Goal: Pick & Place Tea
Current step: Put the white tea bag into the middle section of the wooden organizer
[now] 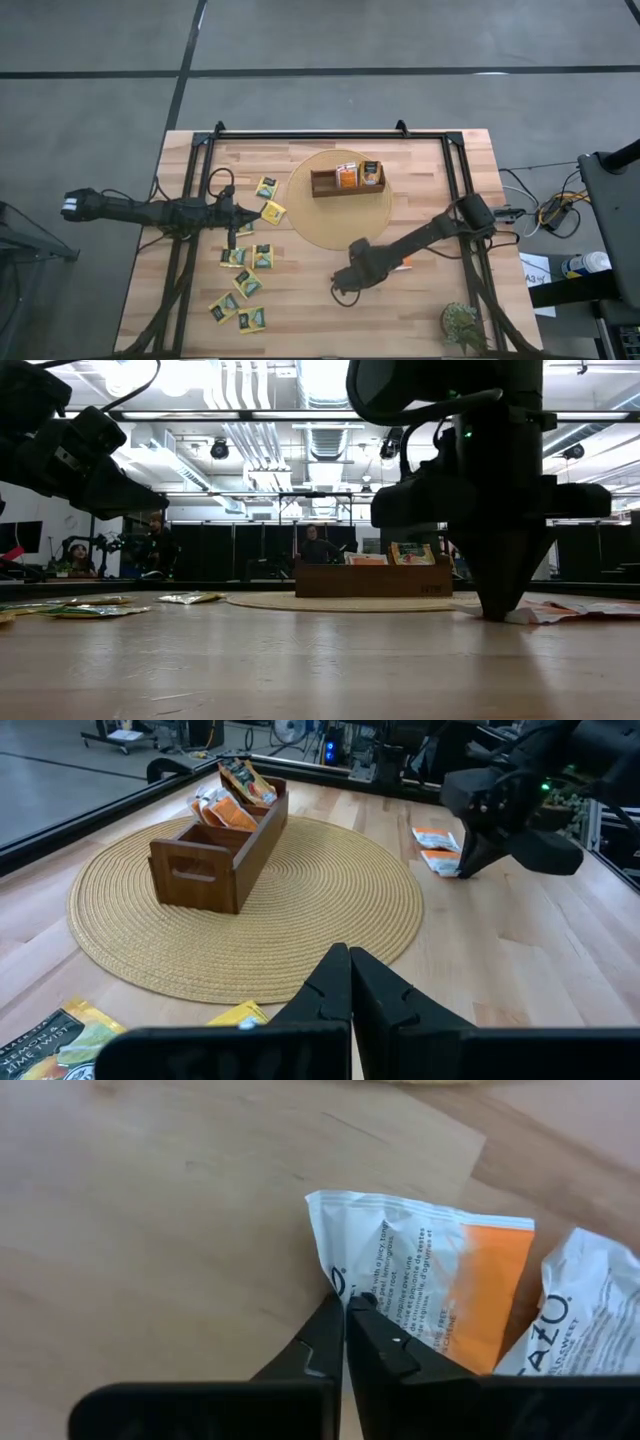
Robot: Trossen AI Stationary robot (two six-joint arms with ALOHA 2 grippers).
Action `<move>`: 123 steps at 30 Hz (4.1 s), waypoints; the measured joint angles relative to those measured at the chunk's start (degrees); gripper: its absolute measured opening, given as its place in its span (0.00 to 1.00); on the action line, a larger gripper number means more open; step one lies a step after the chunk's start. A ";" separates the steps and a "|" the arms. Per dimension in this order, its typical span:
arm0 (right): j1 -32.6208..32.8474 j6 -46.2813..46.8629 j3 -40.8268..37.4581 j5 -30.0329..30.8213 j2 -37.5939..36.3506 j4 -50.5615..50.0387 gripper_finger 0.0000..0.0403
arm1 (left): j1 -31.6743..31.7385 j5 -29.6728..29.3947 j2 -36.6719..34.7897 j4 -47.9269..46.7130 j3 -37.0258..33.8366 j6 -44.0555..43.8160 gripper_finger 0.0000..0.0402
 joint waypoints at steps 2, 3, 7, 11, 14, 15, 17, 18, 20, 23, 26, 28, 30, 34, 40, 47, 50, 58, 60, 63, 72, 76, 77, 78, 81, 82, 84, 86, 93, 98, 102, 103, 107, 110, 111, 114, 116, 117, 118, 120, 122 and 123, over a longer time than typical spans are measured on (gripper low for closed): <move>0.13 -1.90 1.35 2.63 -0.11 -0.56 0.02 | -0.02 0.00 0.01 0.00 0.00 0.00 0.00; 0.17 -2.80 2.19 4.50 -0.10 -0.19 0.02 | 0.00 0.01 -0.01 0.00 0.00 0.00 0.00; -0.25 -8.08 5.60 10.60 -1.72 0.24 0.02 | -0.02 0.00 -0.01 0.00 0.00 -0.01 0.00; -0.24 -14.22 7.27 14.59 -3.37 0.35 0.02 | 0.00 0.02 0.00 0.00 0.00 0.01 0.00; -1.72 -18.66 7.84 15.56 -5.65 0.54 0.02 | -0.01 0.01 -0.01 0.00 0.00 0.01 0.00; -2.50 -19.13 7.84 16.26 -6.84 0.21 0.02 | -0.02 0.02 -0.01 0.00 0.00 -0.01 0.00; -4.46 -19.40 7.75 16.87 -8.94 -0.21 0.02 | -0.02 0.00 -0.01 0.00 0.00 0.01 0.00; -5.36 -19.73 7.68 16.87 -9.82 -0.88 0.02 | -0.01 0.01 -0.01 -0.01 0.00 0.01 0.00; -7.19 -22.58 7.44 16.71 -11.53 -1.22 0.02 | 0.00 0.01 -0.01 0.00 0.00 0.01 0.00; -10.26 -30.51 7.38 15.44 -14.15 -1.17 0.02 | 0.00 0.00 -0.01 0.00 0.00 0.01 0.00; -14.57 -38.03 7.33 11.51 -16.03 -0.95 0.02 | 0.00 0.00 -0.01 0.00 0.00 -0.01 0.00; -17.71 -42.05 7.24 7.99 -16.87 -0.82 0.02 | -0.01 0.00 -0.01 0.00 0.00 -0.01 0.00; -20.95 -46.41 7.22 4.53 -17.44 -0.35 0.02 | -0.01 0.00 -0.01 0.00 0.00 -0.01 0.00; -27.19 -56.77 7.02 -5.00 -17.59 1.54 0.02 | -0.02 0.00 0.01 -0.01 0.00 0.00 0.00; -34.73 -69.90 6.67 -22.22 -17.57 7.36 0.02 | -0.01 0.00 0.00 0.00 0.00 -0.01 0.00; -40.68 -82.49 6.43 -30.36 -17.57 6.33 0.02 | 0.00 0.00 0.01 0.00 0.00 -0.01 0.00; -42.49 -85.91 6.15 -30.61 -17.57 6.29 0.02 | 0.00 0.00 -0.01 0.00 0.00 0.01 0.00; -45.98 -92.26 5.56 -32.58 -17.58 5.16 0.02 | -0.01 0.00 -0.01 0.00 0.00 0.00 0.00; -46.46 -93.18 5.26 -33.38 -17.58 5.16 0.02 | 0.00 0.01 -0.01 0.00 0.00 -0.01 0.00; -46.98 -95.26 4.52 -33.51 -17.57 5.23 0.02 | 0.00 0.02 0.00 -0.02 0.00 -0.01 0.00; -48.81 -100.41 0.92 -36.08 -16.77 6.82 0.02 | 0.00 0.00 0.00 0.00 0.00 0.01 0.00; -49.82 -100.97 0.72 -36.28 -15.07 6.91 0.02 | 0.00 0.02 0.01 -0.02 0.00 -0.01 0.00; -50.09 -101.34 0.72 -36.28 -14.61 6.87 0.02 | 0.00 0.00 0.00 0.00 0.00 0.01 0.00; -50.35 -101.93 0.72 -36.28 -14.07 6.85 0.02 | -0.01 0.00 -0.01 0.00 0.00 0.01 0.00; -50.83 -103.84 0.72 -36.29 -13.09 6.85 0.02 | -0.01 0.00 0.00 0.00 0.00 -0.01 0.00; -51.02 -104.48 0.72 -36.29 -12.95 6.85 0.02 | 0.00 0.00 0.01 0.00 0.00 0.00 0.00; -51.28 -105.60 0.70 -36.10 -12.85 7.04 0.02 | -0.02 0.00 0.00 0.00 0.00 0.01 0.00; -51.63 -105.93 0.72 -35.87 -12.85 7.26 0.02 | -0.02 0.00 0.01 0.00 0.00 -0.01 0.00; -52.35 -104.20 1.14 -21.90 -12.90 8.09 0.02 | -0.01 0.01 0.01 0.00 0.01 0.01 0.00; -52.31 -104.23 1.16 -16.41 -12.90 9.58 0.02 | -0.02 0.00 0.01 -0.01 0.00 0.00 0.00; -52.27 -104.21 1.16 -16.62 -12.94 10.43 0.02 | -0.02 0.00 0.01 -0.01 0.00 0.00 0.00; -52.06 -104.23 1.16 -17.33 -12.94 10.37 0.02 | 0.00 0.00 0.01 0.00 0.00 0.00 0.00; -51.39 -106.08 1.16 -23.66 -12.96 10.24 0.02 | -0.02 0.02 0.01 0.00 0.00 -0.01 0.00; -51.01 -107.45 1.16 -27.56 -12.96 10.16 0.02 | -0.02 0.00 0.01 0.00 0.00 0.01 0.00; -50.90 -107.43 1.16 -27.51 -12.96 10.09 0.02 | -0.01 0.00 0.01 0.00 0.00 0.00 0.00; -50.86 -106.81 1.18 -26.61 -12.96 9.32 0.02 | -0.02 0.01 0.01 -0.01 0.00 0.00 0.00; -50.87 -106.79 1.18 -25.45 -12.96 9.01 0.02 | -0.01 0.00 0.01 0.00 0.00 0.00 0.00; -50.87 -106.82 1.21 -25.03 -12.96 8.46 0.02 | -0.01 0.00 0.01 0.00 0.00 0.01 0.00; -50.87 -106.93 1.21 -24.31 -12.96 7.80 0.02 | -0.01 0.01 0.01 0.00 0.00 0.01 0.00; -50.87 -107.12 1.21 -22.43 -12.96 6.72 0.02 | -0.01 0.00 0.01 -0.01 0.00 0.00 0.00; -50.87 -107.20 1.21 -20.42 -12.96 5.90 0.02 | -0.01 0.02 0.01 -0.02 0.00 -0.01 0.00; -50.87 -107.22 1.21 -19.62 -12.96 5.48 0.02 | -0.01 0.01 0.01 0.00 0.00 0.00 0.00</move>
